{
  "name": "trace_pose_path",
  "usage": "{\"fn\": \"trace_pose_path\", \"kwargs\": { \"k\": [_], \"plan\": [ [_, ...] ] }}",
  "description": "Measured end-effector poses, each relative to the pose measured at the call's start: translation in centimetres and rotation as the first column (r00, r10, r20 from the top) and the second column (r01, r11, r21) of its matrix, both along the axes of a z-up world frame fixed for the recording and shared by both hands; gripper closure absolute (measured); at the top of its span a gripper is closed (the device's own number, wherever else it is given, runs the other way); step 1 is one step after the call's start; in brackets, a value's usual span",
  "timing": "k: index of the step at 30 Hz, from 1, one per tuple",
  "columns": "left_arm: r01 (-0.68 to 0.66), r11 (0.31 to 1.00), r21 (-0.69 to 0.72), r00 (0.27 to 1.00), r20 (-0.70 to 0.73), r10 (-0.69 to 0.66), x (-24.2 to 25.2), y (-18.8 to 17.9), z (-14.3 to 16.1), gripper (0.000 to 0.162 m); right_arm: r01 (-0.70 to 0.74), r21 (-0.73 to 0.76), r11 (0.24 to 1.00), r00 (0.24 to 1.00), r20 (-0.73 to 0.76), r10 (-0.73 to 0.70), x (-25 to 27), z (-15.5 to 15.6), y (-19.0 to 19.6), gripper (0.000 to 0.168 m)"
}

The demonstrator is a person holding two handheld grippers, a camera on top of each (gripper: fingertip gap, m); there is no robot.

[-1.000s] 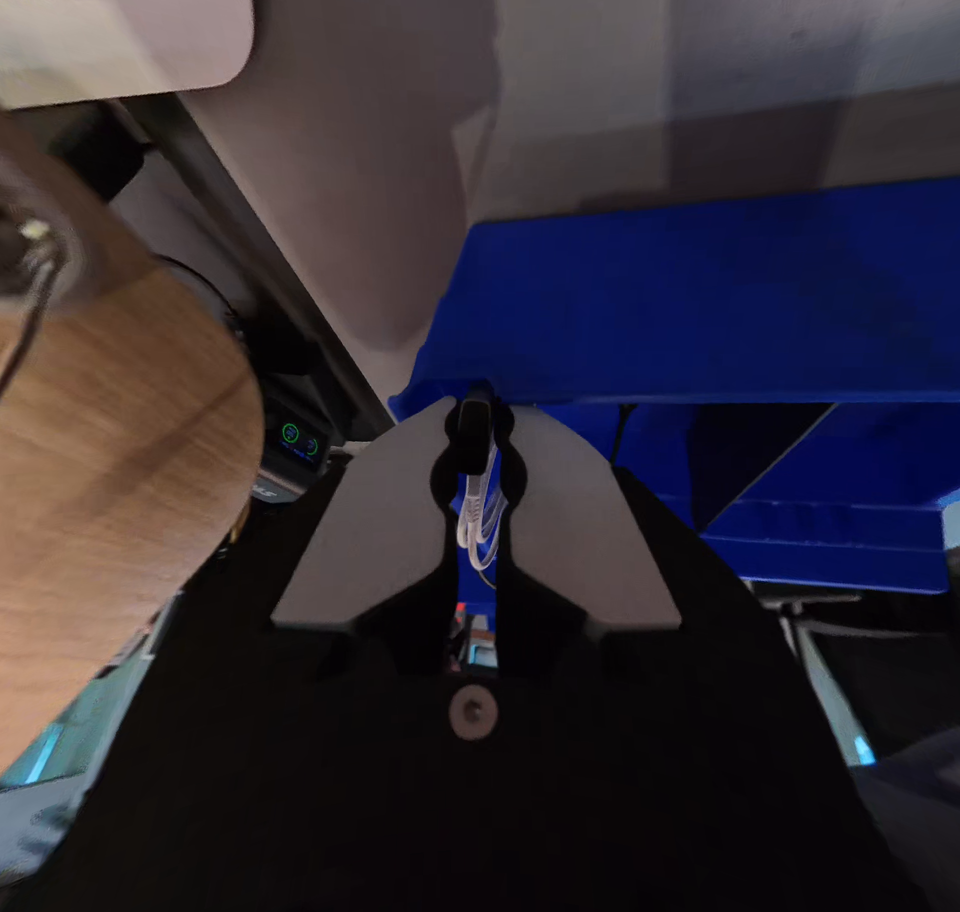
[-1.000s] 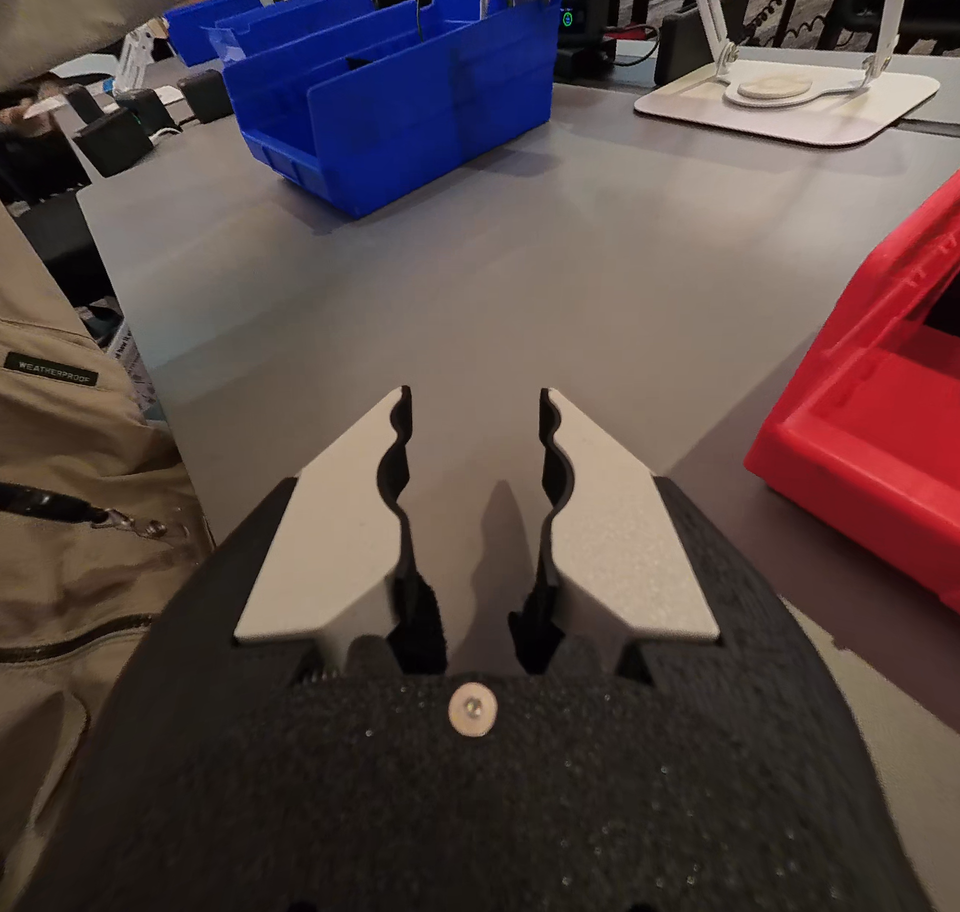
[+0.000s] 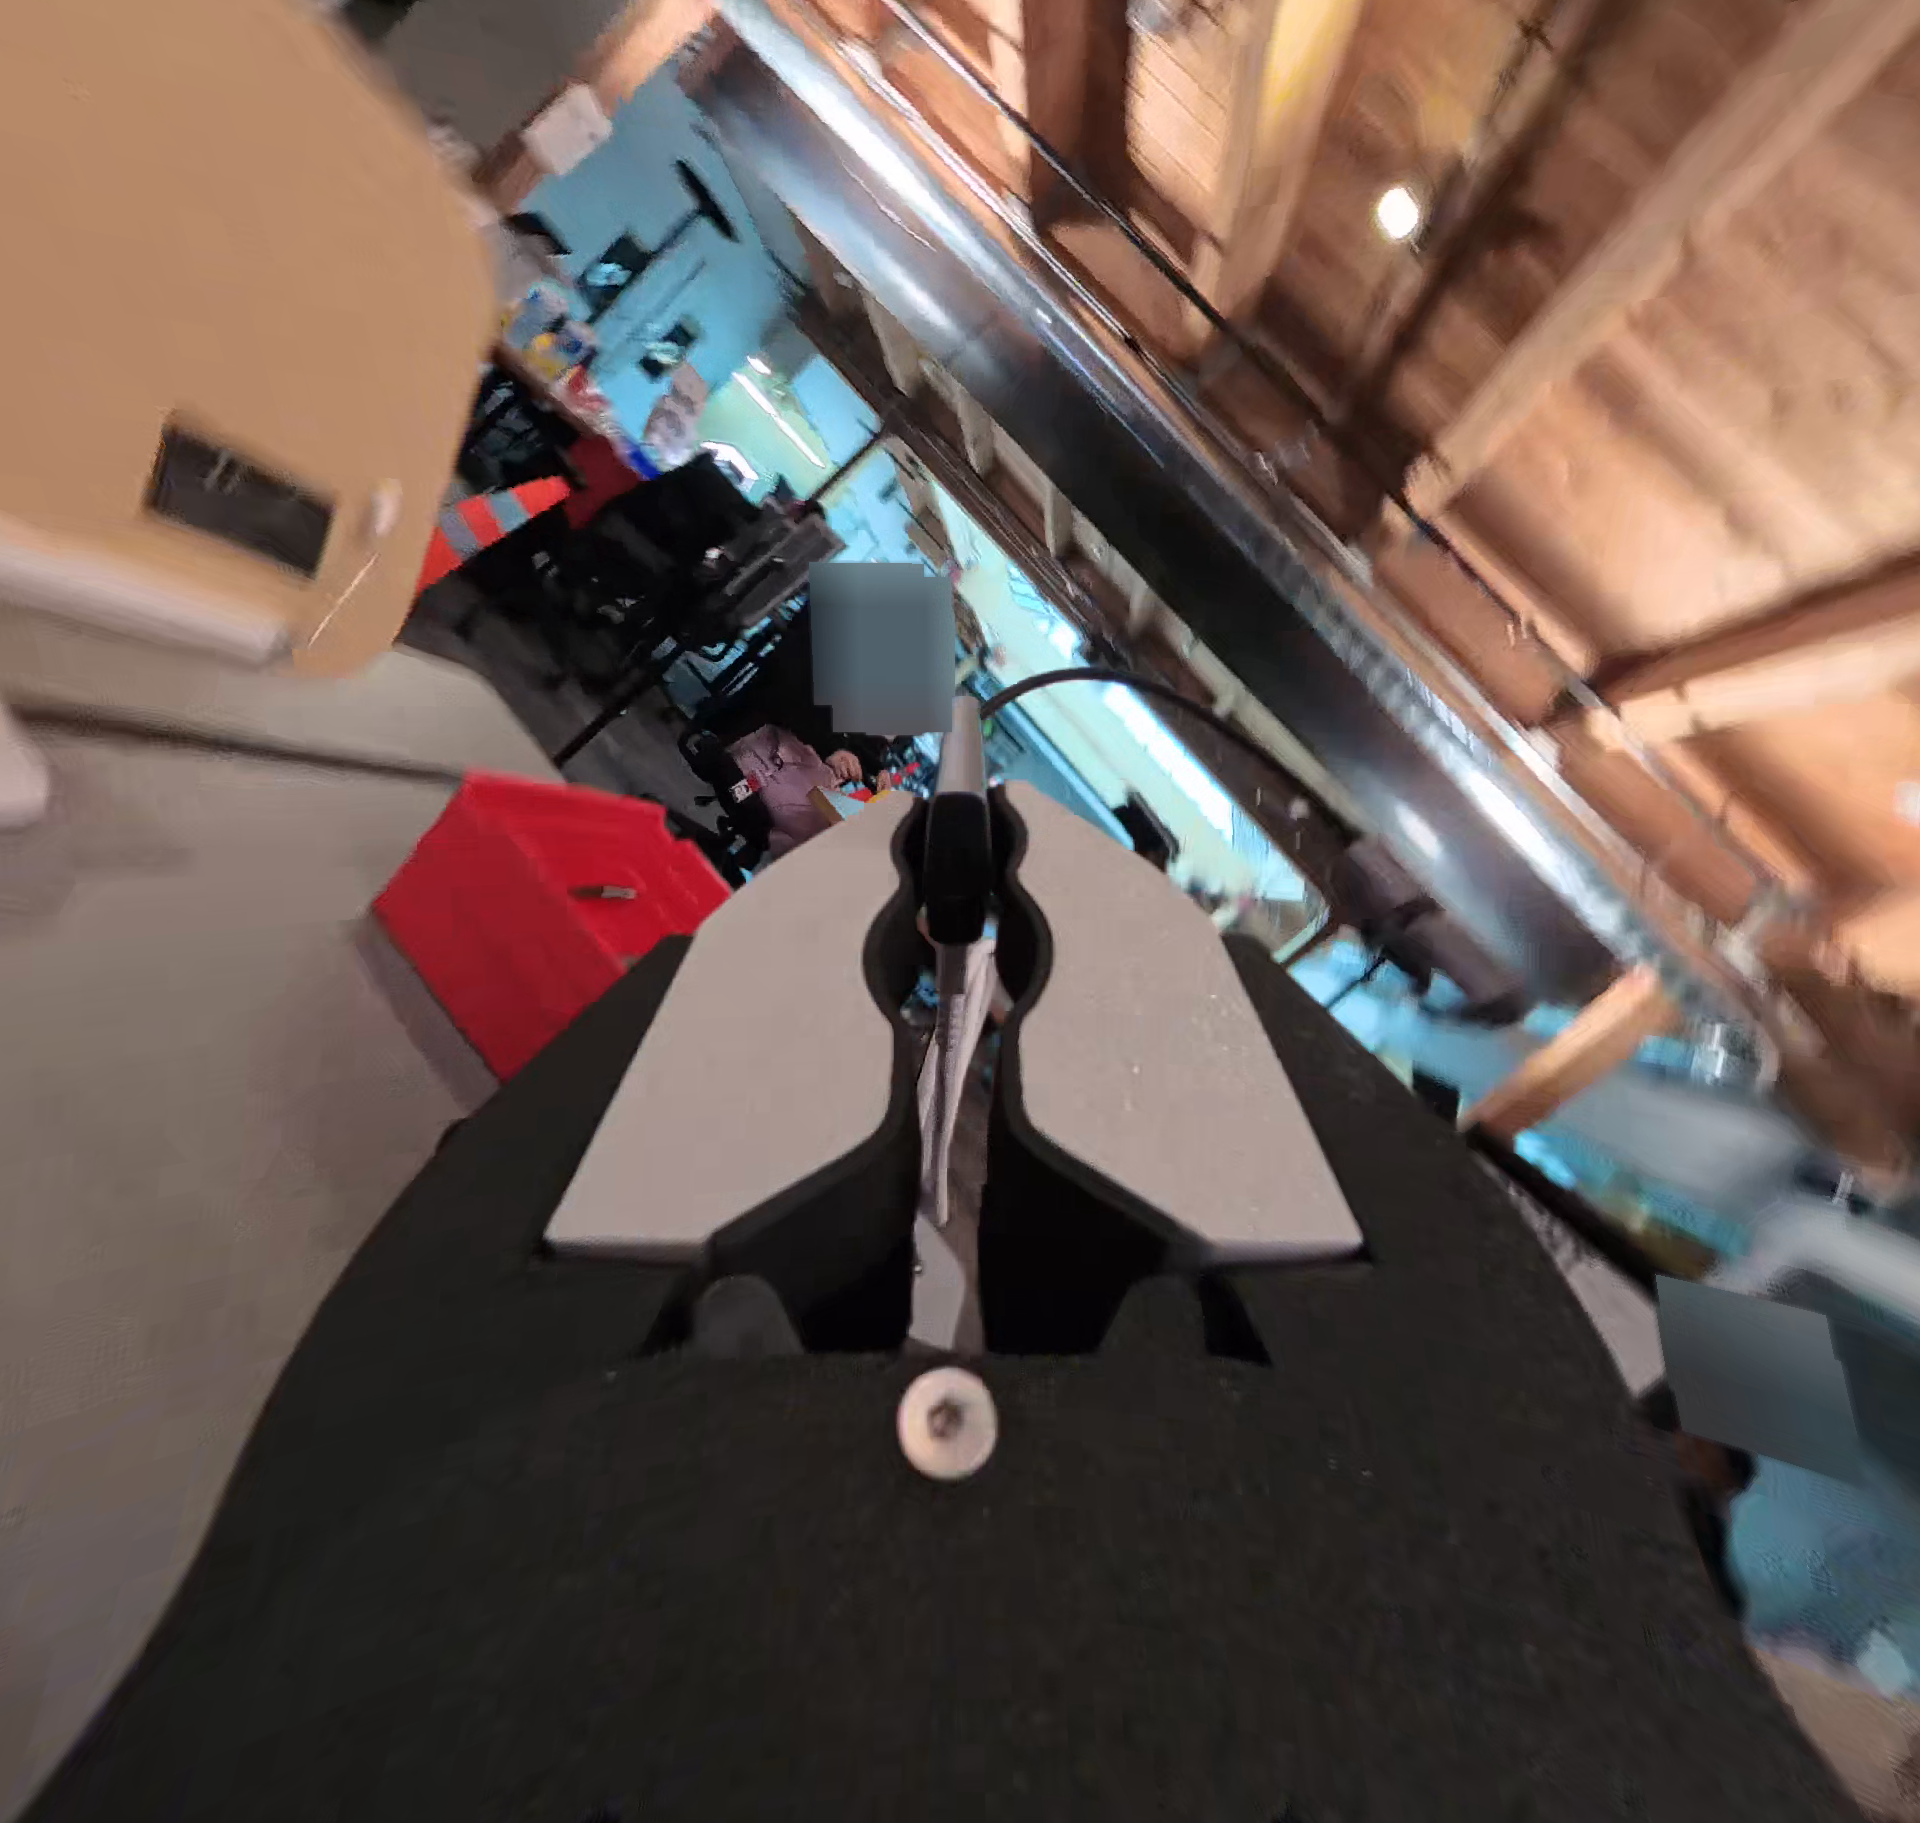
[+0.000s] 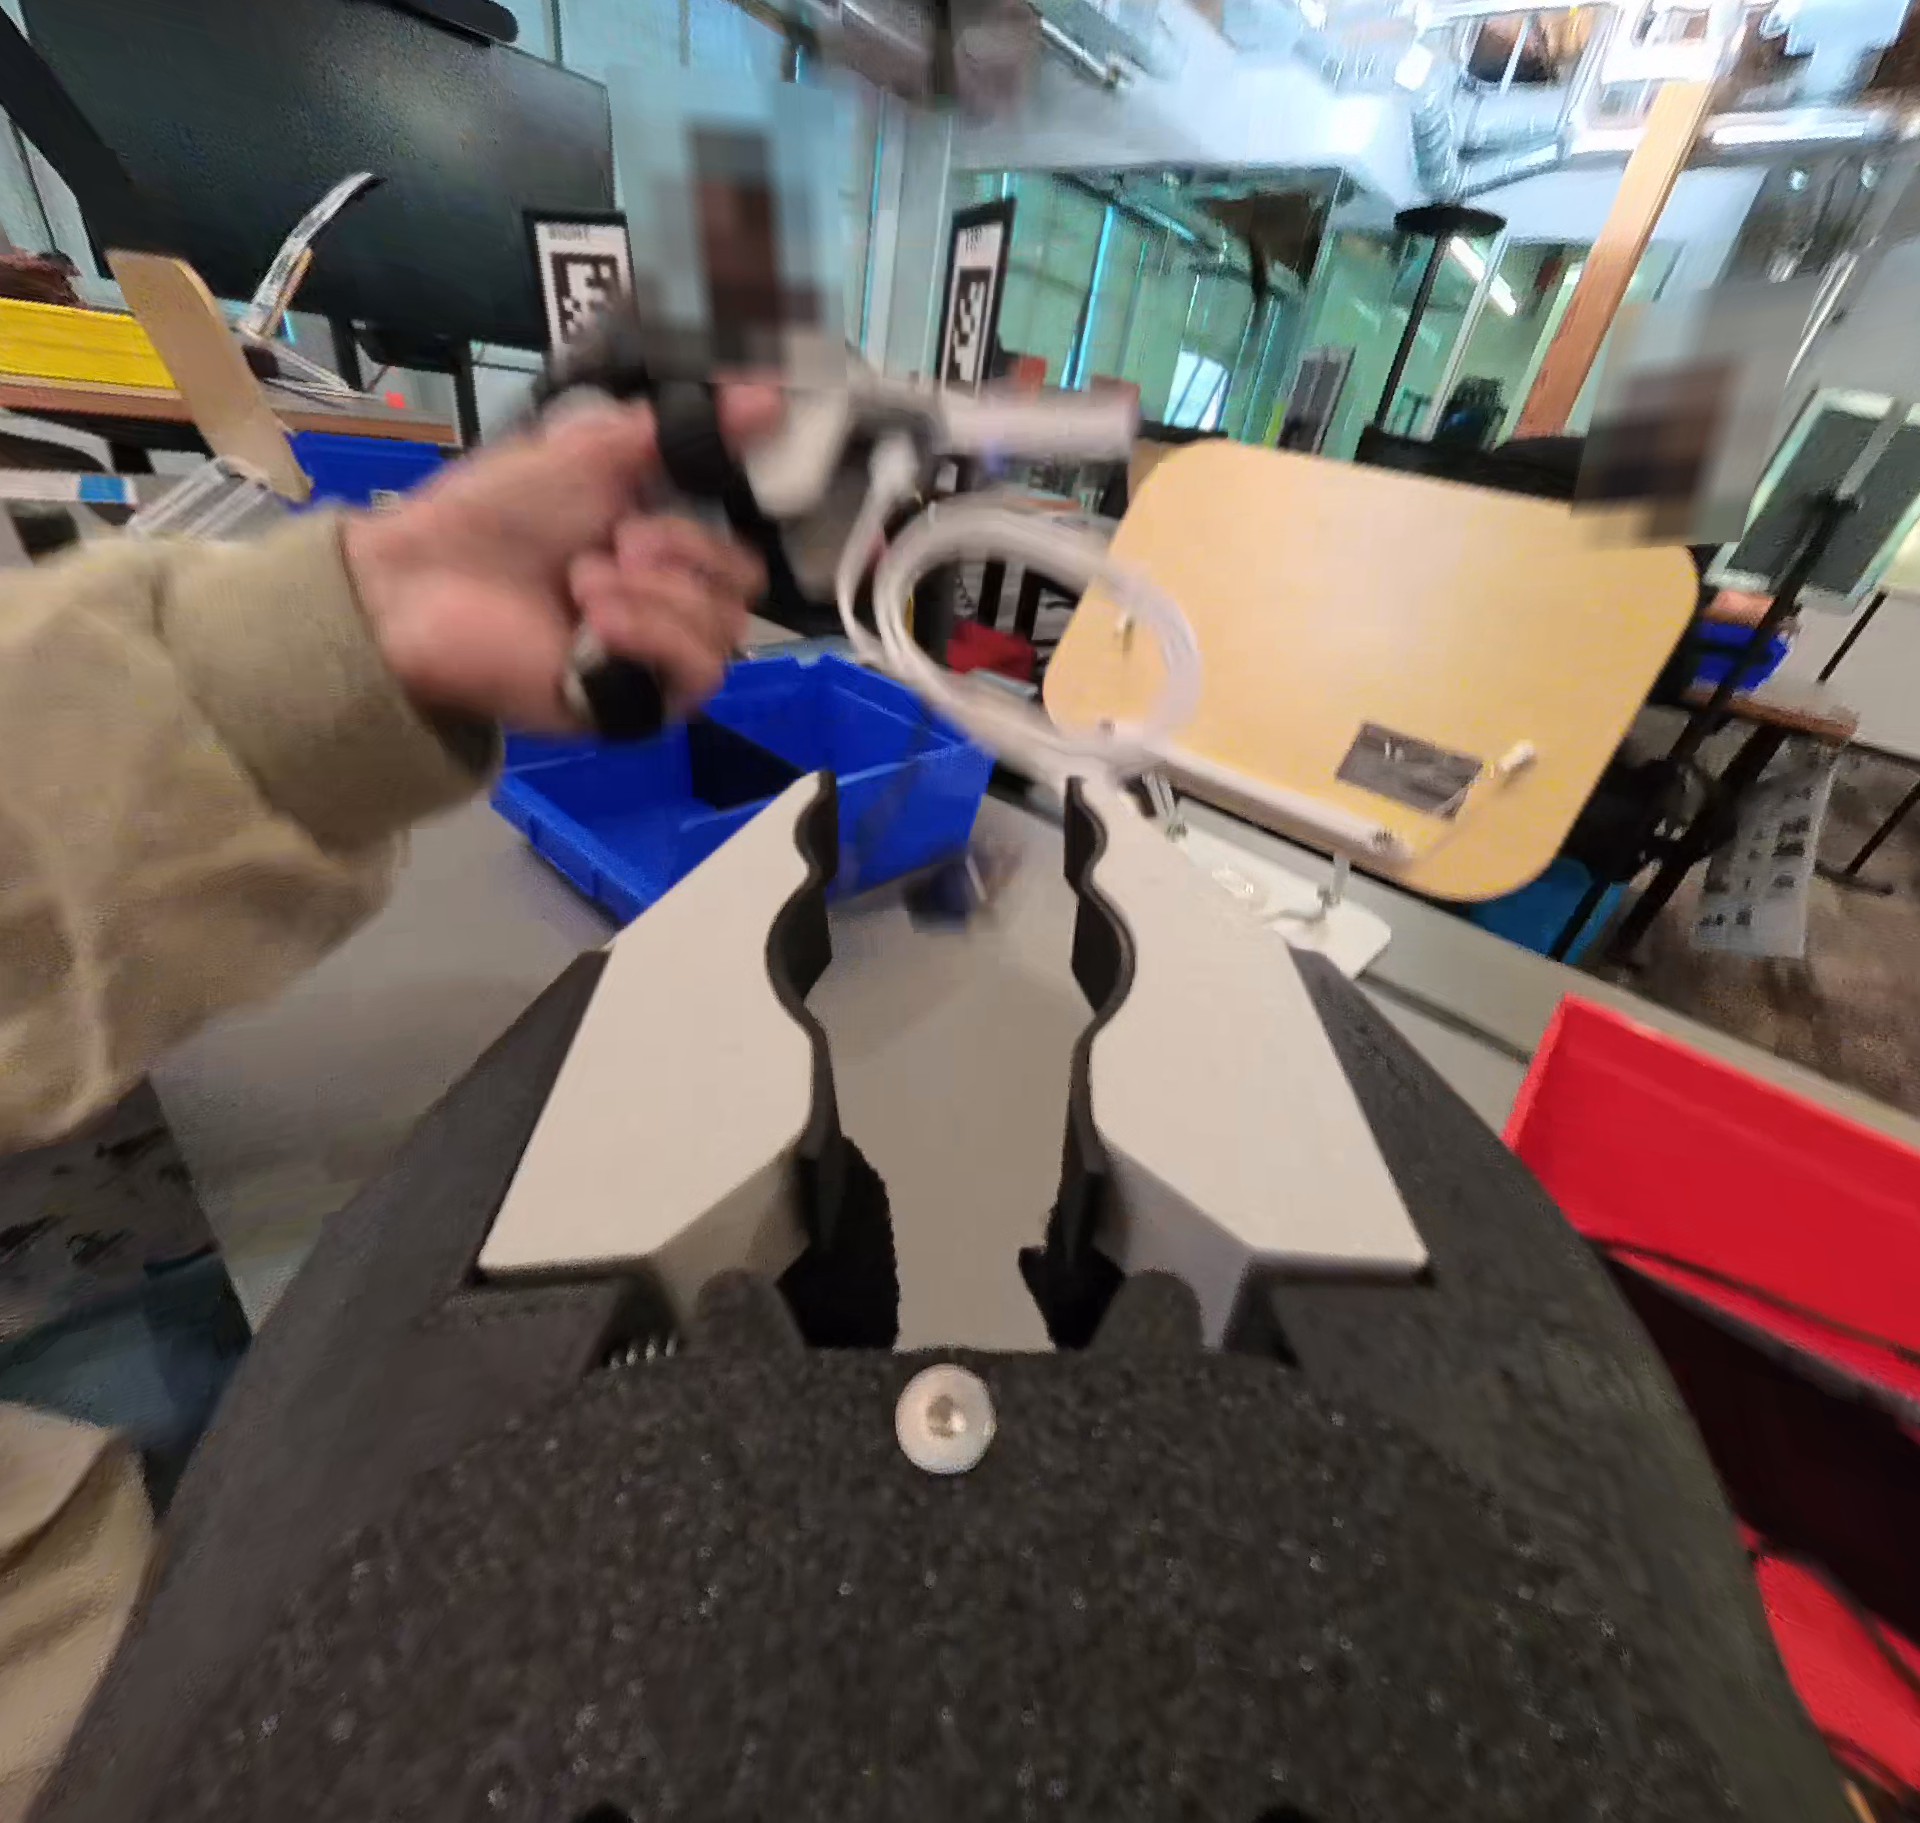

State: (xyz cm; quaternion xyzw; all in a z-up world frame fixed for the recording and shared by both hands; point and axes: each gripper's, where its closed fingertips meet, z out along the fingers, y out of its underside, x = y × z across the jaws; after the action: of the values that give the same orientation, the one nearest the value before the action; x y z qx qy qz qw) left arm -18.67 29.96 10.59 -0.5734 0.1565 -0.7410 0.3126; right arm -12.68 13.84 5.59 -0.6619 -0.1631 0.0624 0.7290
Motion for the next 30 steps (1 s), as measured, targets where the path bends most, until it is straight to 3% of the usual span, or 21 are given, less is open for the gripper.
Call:
{"fn": "trace_pose_path", "kwargs": {
  "k": [4,9,12,14,19,21,23,26,28,30],
  "plan": [
    [-0.044,0.963,-0.265,0.999,0.007,0.047,2.1,-0.8,-7.3,0.153,0.057,-0.002,0.998,0.992,0.111,-0.057,-2.3,0.0,3.3,0.127],
    [-0.133,0.942,-0.308,0.991,-0.041,0.127,1.5,-1.8,-10.4,0.153,0.108,-0.12,0.987,0.993,-0.038,-0.113,1.4,-2.3,8.3,0.133],
    [-0.045,0.951,-0.307,0.998,0.019,0.053,1.5,-4.2,-10.3,0.153,-0.129,-0.328,0.936,0.95,-0.313,0.022,1.0,-5.8,10.5,0.128],
    [-0.014,0.958,-0.285,1.0,-0.004,0.013,1.8,-5.8,-11.3,0.153,-0.285,-0.306,0.908,0.851,-0.516,0.094,0.4,-5.7,10.8,0.133],
    [0.121,0.939,-0.322,0.991,0.091,-0.097,2.2,-7.3,-12.3,0.153,-0.479,-0.286,0.83,0.71,-0.682,0.175,-0.5,-6.6,10.3,0.151],
    [0.178,0.957,-0.227,0.984,0.041,-0.173,2.5,-7.7,-12.7,0.152,-0.58,-0.247,0.777,0.611,-0.763,0.214,-0.5,-6.3,9.8,0.158],
    [0.186,0.981,-0.048,0.977,-0.093,-0.19,2.2,-8.2,-13.1,0.138,-0.637,-0.2,0.744,0.511,-0.833,0.213,0.0,-6.0,9.5,0.161],
    [0.14,0.96,0.243,0.967,-0.241,-0.08,0.6,-8.8,-12.8,0.112,-0.642,-0.201,0.74,0.498,-0.843,0.203,0.7,-6.1,9.4,0.161],
    [0.096,0.851,0.516,0.944,-0.318,0.086,-0.7,-9.0,-13.0,0.109,-0.661,-0.208,0.721,0.496,-0.842,0.212,0.6,-6.0,9.1,0.161],
    [0.098,0.597,0.796,0.892,-0.337,0.303,-1.6,-8.9,-14.0,0.105,-0.704,-0.204,0.68,0.468,-0.853,0.229,0.0,-5.9,8.7,0.162]
  ]
}}
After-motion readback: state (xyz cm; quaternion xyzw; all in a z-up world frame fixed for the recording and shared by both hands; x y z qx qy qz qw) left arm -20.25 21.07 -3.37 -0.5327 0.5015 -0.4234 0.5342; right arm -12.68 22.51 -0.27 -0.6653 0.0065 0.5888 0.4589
